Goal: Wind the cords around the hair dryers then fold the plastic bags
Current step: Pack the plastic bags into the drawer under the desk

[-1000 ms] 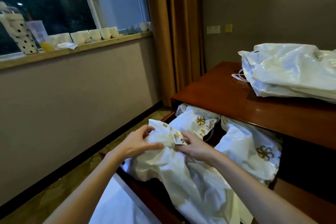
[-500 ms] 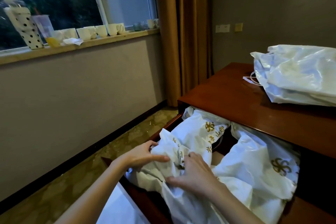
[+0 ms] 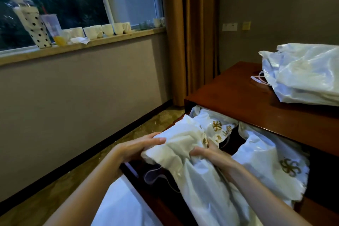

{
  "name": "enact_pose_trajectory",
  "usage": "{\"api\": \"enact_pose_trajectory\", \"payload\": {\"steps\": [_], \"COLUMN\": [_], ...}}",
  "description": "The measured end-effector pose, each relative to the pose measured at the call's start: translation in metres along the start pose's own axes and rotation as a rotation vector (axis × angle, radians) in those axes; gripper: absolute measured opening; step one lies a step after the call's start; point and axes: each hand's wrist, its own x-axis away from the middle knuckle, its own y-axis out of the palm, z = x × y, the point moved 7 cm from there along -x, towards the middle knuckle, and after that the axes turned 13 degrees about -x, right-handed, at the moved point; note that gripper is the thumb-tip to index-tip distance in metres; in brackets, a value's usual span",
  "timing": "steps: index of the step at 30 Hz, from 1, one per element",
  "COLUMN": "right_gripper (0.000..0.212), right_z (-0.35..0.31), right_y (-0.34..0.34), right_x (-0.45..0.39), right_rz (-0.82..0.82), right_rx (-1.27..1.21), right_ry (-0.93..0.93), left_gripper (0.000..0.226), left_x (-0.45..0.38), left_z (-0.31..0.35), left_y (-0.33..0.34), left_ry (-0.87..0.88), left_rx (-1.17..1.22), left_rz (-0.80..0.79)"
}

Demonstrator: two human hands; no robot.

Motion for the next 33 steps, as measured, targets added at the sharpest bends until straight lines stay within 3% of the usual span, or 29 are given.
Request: {"api": "enact_pose_trajectory", "payload": {"steps": [2, 4, 9, 12, 13, 15, 17, 20, 23, 25, 26, 28, 30, 33], "right_gripper": [0.083, 0.094, 0.089, 0.061, 0.061, 0.086, 0.091, 0.078, 0.075, 0.072, 0.073, 0.077, 0.080, 0.076], "right_z": [0.001, 0.001, 0.000, 0.019, 0.028, 0.041, 0.043, 0.038, 0.023, 0.004, -0.002, 0.003, 0.021, 0.035], "right_y": [-0.004, -0.005, -0.003, 0.012, 0.017, 0.026, 0.031, 0.036, 0.036, 0.036, 0.038, 0.042, 0.044, 0.041], "right_x": [-0.005, -0.006, -0.014, -0.011, -0.013, -0.019, -0.023, -0.020, -0.014, -0.007, -0.005, -0.004, -0.007, -0.013], "right_rz": [0.040, 0.072, 0.019, -0.022, -0.022, -0.008, -0.027, -0.063, 0.004, 0.114, 0.140, 0.051, -0.047, -0.042], "right_rx": [0.034, 0.109, 0.421, 0.275, 0.252, 0.282, 0.310, 0.379, 0.804, 1.132, 1.172, 0.960, 0.661, 0.665], "right_ry": [0.005, 0.013, 0.042, 0.084, 0.062, 0.022, 0.016, 0.039, 0.000, -0.119, -0.217, -0.304, -0.239, -0.142], "left_gripper": [0.096, 0.088, 0.074, 0.062, 0.068, 0.091, 0.106, 0.105, 0.073, 0.065, 0.064, 0.063, 0.063, 0.072], "left_x": [-0.003, -0.004, 0.008, 0.018, 0.021, 0.025, 0.020, 0.007, -0.001, -0.004, -0.004, -0.004, -0.007, -0.012], "left_z": [0.004, 0.009, -0.003, -0.014, -0.013, -0.002, 0.019, 0.034, 0.015, 0.002, 0.000, 0.003, 0.005, 0.004], "left_y": [0.007, 0.009, -0.015, -0.034, -0.036, -0.039, -0.032, -0.004, 0.020, 0.029, 0.030, 0.033, 0.035, 0.033], "left_ry": [0.047, 0.053, -0.081, -0.193, -0.243, -0.304, -0.177, 0.050, 0.019, 0.036, 0.062, 0.101, 0.073, 0.090], "left_rx": [0.121, 0.094, -0.335, -0.536, -0.612, -0.878, -1.046, -0.863, -0.942, -0.884, -0.864, -0.802, -0.733, -0.689], "left_rz": [-0.008, 0.007, 0.028, 0.104, 0.120, 0.174, 0.271, 0.231, 0.212, 0.198, 0.202, 0.202, 0.168, 0.153]}}
